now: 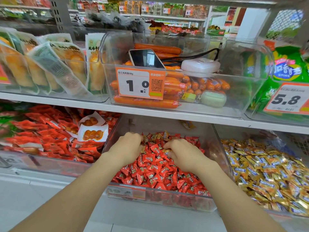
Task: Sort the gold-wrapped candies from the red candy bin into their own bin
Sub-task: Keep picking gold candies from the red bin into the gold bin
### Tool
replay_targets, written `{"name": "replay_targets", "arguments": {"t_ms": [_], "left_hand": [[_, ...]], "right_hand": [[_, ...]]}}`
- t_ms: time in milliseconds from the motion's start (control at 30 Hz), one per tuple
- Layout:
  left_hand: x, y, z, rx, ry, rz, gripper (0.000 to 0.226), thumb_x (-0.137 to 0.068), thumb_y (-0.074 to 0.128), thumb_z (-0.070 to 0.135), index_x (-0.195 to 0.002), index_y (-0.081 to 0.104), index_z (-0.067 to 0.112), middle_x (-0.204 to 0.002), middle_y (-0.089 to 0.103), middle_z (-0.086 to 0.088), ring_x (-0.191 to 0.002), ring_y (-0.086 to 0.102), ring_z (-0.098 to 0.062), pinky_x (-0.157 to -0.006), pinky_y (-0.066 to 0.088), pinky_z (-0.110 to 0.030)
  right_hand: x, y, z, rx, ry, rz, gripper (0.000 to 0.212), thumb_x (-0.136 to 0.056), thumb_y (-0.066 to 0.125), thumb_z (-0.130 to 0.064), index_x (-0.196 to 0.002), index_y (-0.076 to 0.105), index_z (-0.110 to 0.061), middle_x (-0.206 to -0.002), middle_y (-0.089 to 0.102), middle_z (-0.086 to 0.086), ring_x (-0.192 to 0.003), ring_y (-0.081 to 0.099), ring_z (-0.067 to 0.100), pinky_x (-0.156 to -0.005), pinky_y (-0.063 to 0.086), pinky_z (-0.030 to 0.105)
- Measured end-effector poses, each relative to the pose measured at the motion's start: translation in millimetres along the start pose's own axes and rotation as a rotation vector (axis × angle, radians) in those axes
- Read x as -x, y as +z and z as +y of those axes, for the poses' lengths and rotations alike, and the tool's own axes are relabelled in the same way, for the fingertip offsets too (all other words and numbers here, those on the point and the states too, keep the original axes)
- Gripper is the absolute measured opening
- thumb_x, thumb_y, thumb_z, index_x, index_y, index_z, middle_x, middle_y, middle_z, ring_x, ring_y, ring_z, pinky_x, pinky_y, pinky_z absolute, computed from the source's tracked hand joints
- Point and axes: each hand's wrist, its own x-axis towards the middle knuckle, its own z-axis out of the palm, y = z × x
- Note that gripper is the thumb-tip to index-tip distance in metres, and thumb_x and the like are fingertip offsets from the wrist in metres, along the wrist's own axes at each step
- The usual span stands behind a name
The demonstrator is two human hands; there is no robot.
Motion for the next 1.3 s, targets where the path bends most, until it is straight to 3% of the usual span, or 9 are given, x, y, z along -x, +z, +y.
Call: {"name": "replay_targets", "arguments": {"t_ms": [133, 267, 367, 500, 667, 767, 833, 1033, 1300], "left_hand": [[-6, 6, -4, -0.048, 0.021, -0.090, 0.021, -0.104, 0.062, 0.031, -0.121, 0.064, 0.018, -0.124, 0.055, -0.011, -0.111, 0.065, -0.042, -0.095, 0.055, -0.049], [-8, 4, -5, 0.029, 0.007, -0.101, 0.018, -0.102, 0.067, 0.031, -0.101, 0.053, 0.019, -0.117, 0.056, -0.011, -0.102, 0.064, -0.037, -0.090, 0.054, -0.046], [-6, 1, -3, 0.102, 0.000, -0.054, 0.026, -0.104, 0.062, 0.034, -0.093, 0.045, 0.017, -0.104, 0.057, -0.010, -0.095, 0.064, -0.039, -0.081, 0.052, -0.044], [-1, -9, -1, 0.246, -0.009, 0.077, 0.018, -0.104, 0.056, 0.028, -0.089, 0.054, 0.018, -0.083, 0.062, -0.009, -0.072, 0.065, -0.033, -0.061, 0.047, -0.037], [10, -21, 6, 0.327, -0.035, 0.142, 0.020, -0.100, 0.057, 0.033, -0.087, 0.067, 0.022, -0.077, 0.066, -0.001, -0.069, 0.063, -0.018, -0.062, 0.041, -0.030], [11, -18, 6, 0.325, -0.028, 0.145, 0.042, -0.097, 0.062, 0.059, -0.077, 0.062, 0.023, -0.069, 0.064, 0.001, -0.069, 0.060, -0.015, -0.060, 0.039, -0.032], [5, -15, 7, 0.310, 0.004, 0.149, 0.047, -0.093, 0.065, 0.064, -0.071, 0.060, 0.023, -0.068, 0.064, 0.002, -0.070, 0.062, -0.017, -0.062, 0.042, -0.033], [-22, 1, 27, 0.101, 0.144, 0.089, 0.024, -0.097, 0.065, 0.054, -0.110, 0.077, 0.038, -0.112, 0.075, 0.002, -0.105, 0.070, -0.029, -0.091, 0.057, -0.043], [-49, 14, 32, 0.063, 0.171, -0.140, 0.022, -0.093, 0.075, 0.042, -0.105, 0.077, 0.023, -0.110, 0.074, 0.002, -0.106, 0.067, -0.020, -0.093, 0.053, -0.033]], "right_hand": [[-1, -6, 4, -0.091, 0.025, 0.016, 0.030, -0.098, 0.052, -0.012, -0.122, 0.069, -0.018, -0.122, 0.071, 0.009, -0.107, 0.068, 0.030, -0.093, 0.057, 0.049], [5, -21, 6, -0.305, 0.101, 0.096, 0.027, -0.098, 0.055, -0.022, -0.085, 0.071, -0.005, -0.070, 0.067, -0.001, -0.065, 0.058, 0.015, -0.074, 0.055, 0.042], [2, -26, 5, -0.322, 0.120, 0.162, 0.030, -0.103, 0.061, -0.037, -0.090, 0.077, -0.015, -0.084, 0.076, 0.004, -0.076, 0.069, 0.018, -0.069, 0.052, 0.033], [-6, -22, 0, -0.496, 0.151, 0.112, 0.015, -0.106, 0.057, -0.020, -0.109, 0.071, -0.019, -0.085, 0.075, 0.010, -0.042, 0.061, 0.012, -0.043, 0.046, 0.024], [-12, -26, -3, -0.352, 0.084, 0.086, 0.024, -0.104, 0.054, -0.019, -0.110, 0.076, -0.026, -0.112, 0.073, -0.005, -0.102, 0.069, 0.015, -0.082, 0.044, 0.020], [2, -31, 0, -0.279, 0.056, -0.055, 0.028, -0.091, 0.074, -0.055, -0.093, 0.074, -0.028, -0.085, 0.070, -0.009, -0.081, 0.067, 0.011, -0.068, 0.047, 0.028], [13, -30, 3, -0.211, 0.079, -0.131, 0.041, -0.073, 0.087, -0.063, -0.090, 0.072, -0.030, -0.088, 0.061, -0.009, -0.083, 0.062, 0.011, -0.067, 0.047, 0.030], [18, -25, 5, -0.165, 0.071, -0.134, 0.037, -0.071, 0.094, -0.052, -0.086, 0.072, -0.026, -0.091, 0.056, -0.009, -0.095, 0.058, 0.014, -0.079, 0.049, 0.034], [34, -38, 12, -0.351, 0.068, 0.158, 0.029, -0.084, 0.074, -0.034, -0.067, 0.058, -0.017, -0.062, 0.059, -0.010, -0.063, 0.051, 0.002, -0.054, 0.035, 0.013]]}}
